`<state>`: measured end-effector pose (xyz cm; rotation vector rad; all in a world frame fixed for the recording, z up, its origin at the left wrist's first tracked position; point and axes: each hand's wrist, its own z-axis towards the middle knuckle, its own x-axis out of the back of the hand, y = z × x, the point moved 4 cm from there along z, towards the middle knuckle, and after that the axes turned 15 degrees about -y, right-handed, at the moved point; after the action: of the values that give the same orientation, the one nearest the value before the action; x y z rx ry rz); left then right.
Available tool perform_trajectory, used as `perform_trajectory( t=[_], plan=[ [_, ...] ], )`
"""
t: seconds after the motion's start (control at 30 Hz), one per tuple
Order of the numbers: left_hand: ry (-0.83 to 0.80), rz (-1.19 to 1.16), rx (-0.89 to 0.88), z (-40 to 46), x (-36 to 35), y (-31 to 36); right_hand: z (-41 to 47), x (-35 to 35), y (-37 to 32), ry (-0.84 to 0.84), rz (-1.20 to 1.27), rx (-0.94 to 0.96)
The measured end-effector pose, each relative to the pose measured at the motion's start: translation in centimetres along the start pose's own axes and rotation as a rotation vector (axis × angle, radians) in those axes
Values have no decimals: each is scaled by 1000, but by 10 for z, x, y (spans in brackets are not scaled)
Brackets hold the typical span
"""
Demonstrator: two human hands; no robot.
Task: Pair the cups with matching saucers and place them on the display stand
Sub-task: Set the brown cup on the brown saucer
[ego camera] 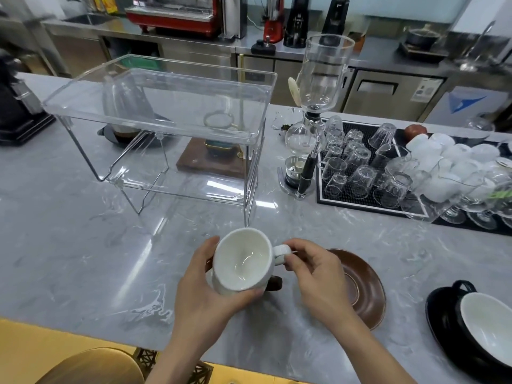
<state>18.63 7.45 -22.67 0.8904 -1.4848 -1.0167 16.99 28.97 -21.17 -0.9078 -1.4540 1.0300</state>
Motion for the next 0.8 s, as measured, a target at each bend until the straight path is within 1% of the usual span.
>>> perform_trajectory(
  t=[0.2, 0.33, 0.6, 0.8],
  plan=[
    [-19, -6, -68, 16, -17, 29, 6, 30, -5, 27, 44, 71],
    [-34, -14, -101, 31, -36, 38, 10, 49, 5, 53, 79, 47],
    [-124, 118, -61, 63, -62, 47, 29, 82, 23, 64, 1, -3],
    [-150, 171, -43, 83, -76, 46, 43, 92, 35, 47, -63, -20]
  ],
)
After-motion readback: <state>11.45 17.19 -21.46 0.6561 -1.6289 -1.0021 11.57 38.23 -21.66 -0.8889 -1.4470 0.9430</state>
